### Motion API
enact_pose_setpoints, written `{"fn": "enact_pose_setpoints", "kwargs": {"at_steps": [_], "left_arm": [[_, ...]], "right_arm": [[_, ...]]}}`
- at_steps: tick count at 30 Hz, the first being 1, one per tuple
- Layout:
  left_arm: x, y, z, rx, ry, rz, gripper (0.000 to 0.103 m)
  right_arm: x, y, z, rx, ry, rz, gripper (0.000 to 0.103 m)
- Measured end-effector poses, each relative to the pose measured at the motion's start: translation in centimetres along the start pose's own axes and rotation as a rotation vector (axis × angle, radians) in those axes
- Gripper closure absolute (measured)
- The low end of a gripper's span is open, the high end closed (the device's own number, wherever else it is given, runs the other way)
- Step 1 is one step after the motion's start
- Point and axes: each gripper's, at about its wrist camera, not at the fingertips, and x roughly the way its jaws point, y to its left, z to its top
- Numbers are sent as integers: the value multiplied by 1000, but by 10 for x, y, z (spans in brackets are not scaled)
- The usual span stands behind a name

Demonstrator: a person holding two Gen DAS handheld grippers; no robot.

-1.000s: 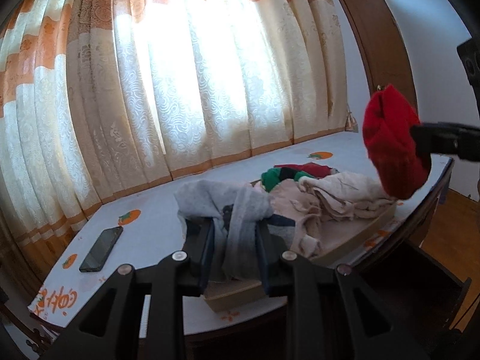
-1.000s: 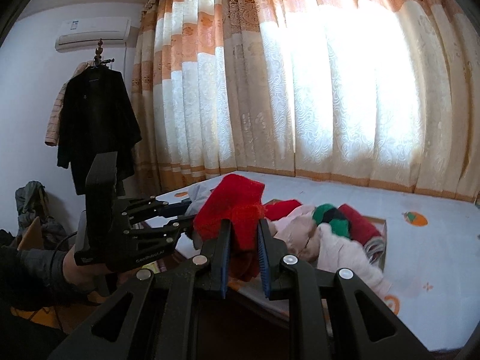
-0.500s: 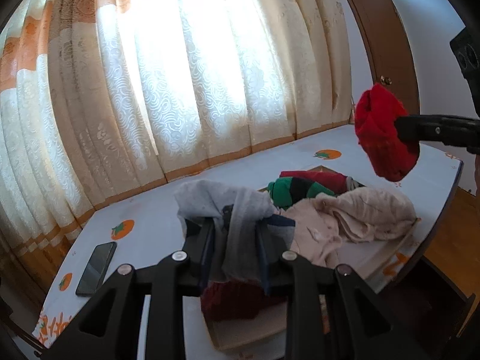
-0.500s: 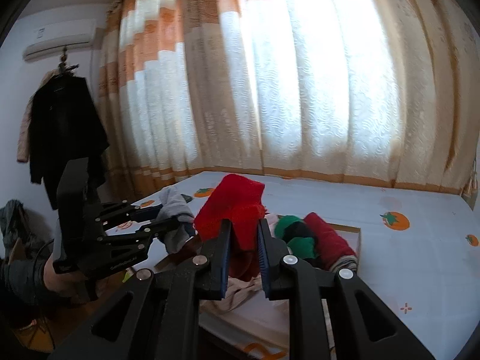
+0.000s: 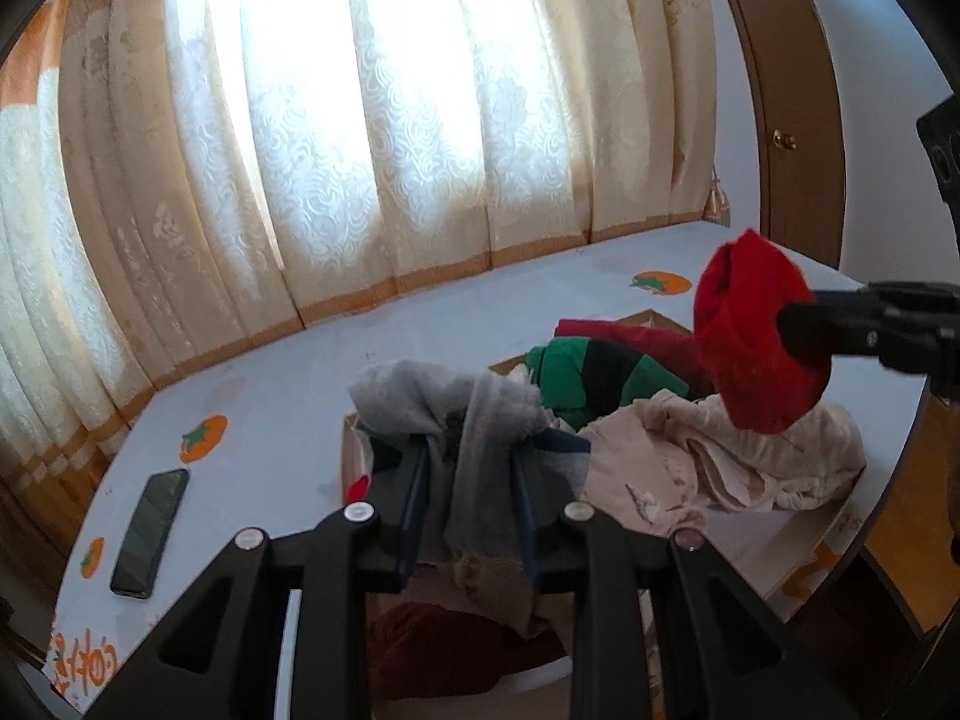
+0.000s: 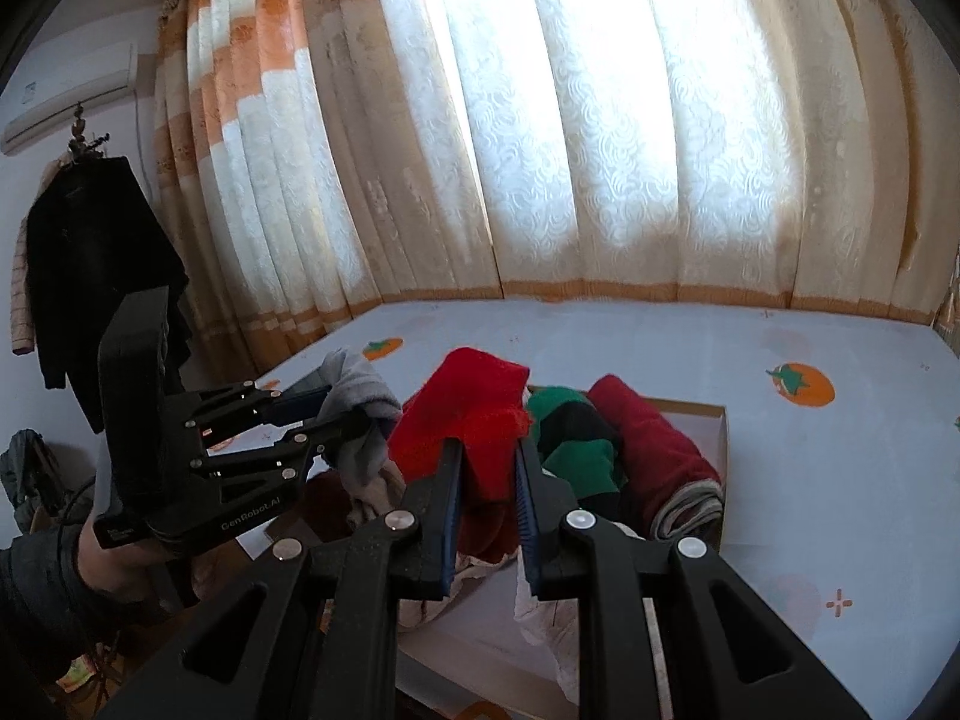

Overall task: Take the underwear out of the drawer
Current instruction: 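Drop the white sock into the tray with the left tool while the right tool releases the red sock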

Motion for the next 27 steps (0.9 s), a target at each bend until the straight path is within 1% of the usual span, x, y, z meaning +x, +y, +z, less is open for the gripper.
{"fn": "enact_pose_setpoints", "kwargs": {"at_steps": [3,7,11,13,15,23,27], "left_arm": [[11,-2,2,-4,26,-12,79],[20,0,5,-25,42,-16,79],[27,-7,1,-1,63,-6,78],[30,-9,-1,2,70,-4,77],[31,-12,-3,9,71,3,69],[30,-22,-9,67,53,41,66],[29,-25,-10,71,50,46,61]], "right_arm": [[9,1,-3,-2,30,4,84],[21,-2,-3,0,56,-25,84],[34,-9,-1,17,87,-36,84],[45,-10,-3,14,122,-41,84],[54,-8,-6,0,143,-52,84],[61,-9,-10,6,149,-57,83],[64,-12,-10,13,164,-64,83]]}}
